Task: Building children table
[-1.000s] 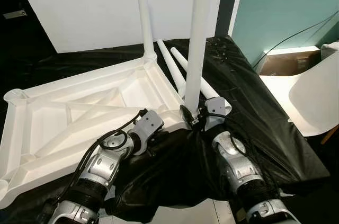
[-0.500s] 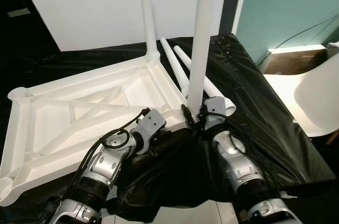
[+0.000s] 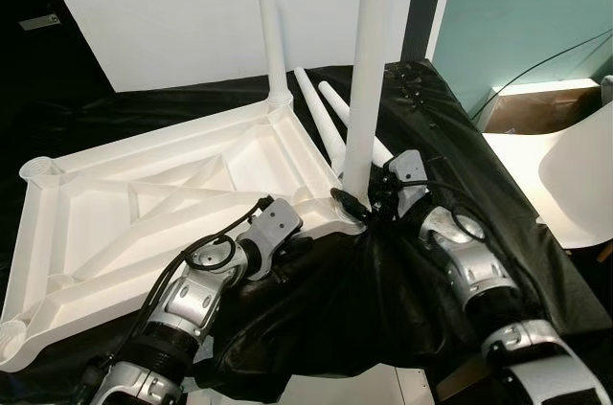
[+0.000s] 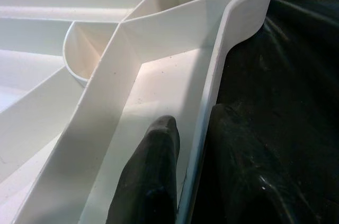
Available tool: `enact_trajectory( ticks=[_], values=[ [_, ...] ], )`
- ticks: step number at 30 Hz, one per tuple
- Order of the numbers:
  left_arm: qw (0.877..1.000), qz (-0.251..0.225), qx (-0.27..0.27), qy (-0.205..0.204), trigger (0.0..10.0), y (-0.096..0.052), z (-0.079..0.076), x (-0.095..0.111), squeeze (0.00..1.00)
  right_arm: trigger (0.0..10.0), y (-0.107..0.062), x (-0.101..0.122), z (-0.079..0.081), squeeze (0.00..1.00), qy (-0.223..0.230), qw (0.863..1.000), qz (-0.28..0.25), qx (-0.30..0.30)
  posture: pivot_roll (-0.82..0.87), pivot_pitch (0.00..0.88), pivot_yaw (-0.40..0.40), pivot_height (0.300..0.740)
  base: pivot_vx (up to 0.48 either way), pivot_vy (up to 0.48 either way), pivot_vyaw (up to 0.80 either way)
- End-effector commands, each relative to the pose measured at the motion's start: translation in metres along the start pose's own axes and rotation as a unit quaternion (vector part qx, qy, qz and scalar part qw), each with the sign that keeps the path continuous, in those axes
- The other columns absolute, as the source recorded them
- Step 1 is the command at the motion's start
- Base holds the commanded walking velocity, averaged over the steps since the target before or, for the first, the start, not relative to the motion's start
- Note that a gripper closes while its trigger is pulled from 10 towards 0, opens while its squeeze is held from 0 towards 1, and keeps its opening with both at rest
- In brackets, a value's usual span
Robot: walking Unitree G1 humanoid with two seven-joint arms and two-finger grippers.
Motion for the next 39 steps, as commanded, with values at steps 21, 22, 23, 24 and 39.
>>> enact_trajectory(
  ticks=[21,22,23,24,39],
  values=[
    [0.996,0.074,-0.041,-0.040,10.0,0.000,-0.021,-0.049,0.00,0.0,-0.004,-0.050,0.027,0.00,0.086,0.969,0.062,-0.222,0.00,0.000,0.026,0.740,0.000,0.000,0.00],
    [0.996,0.074,-0.041,-0.040,10.0,0.000,-0.021,-0.049,0.00,0.0,-0.004,-0.050,0.027,0.00,0.086,0.969,0.062,-0.222,0.00,0.000,0.026,0.740,0.000,0.000,0.00],
    [0.996,0.074,-0.041,-0.039,10.0,0.001,-0.021,-0.049,0.00,0.0,-0.006,-0.043,0.016,0.00,0.086,0.959,0.046,-0.265,0.00,0.000,0.029,0.740,0.000,0.000,0.00],
    [0.996,0.074,-0.041,-0.039,10.0,0.001,-0.021,-0.049,0.00,0.0,-0.006,-0.043,0.016,0.00,0.086,0.959,0.046,-0.265,0.00,0.000,0.029,0.740,0.000,0.000,0.00],
    [0.996,0.075,-0.040,-0.041,10.0,0.001,-0.021,-0.050,0.00,10.0,0.005,-0.019,0.021,1.00,0.041,0.979,0.004,-0.198,0.00,0.000,0.027,0.740,0.000,0.000,0.00]
  ],
)
Point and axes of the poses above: a point about 5 cm out from each wrist's last joint towards the gripper, its own y axis pointing out of the wrist towards the gripper, its own x axis along the axis of the wrist's last joint, z = x × y, the point moved 6 cm from there along y, pointing out of the wrist towards the gripper, and after that the axes turned 7 degrees about -y, right-handed, at the moved point
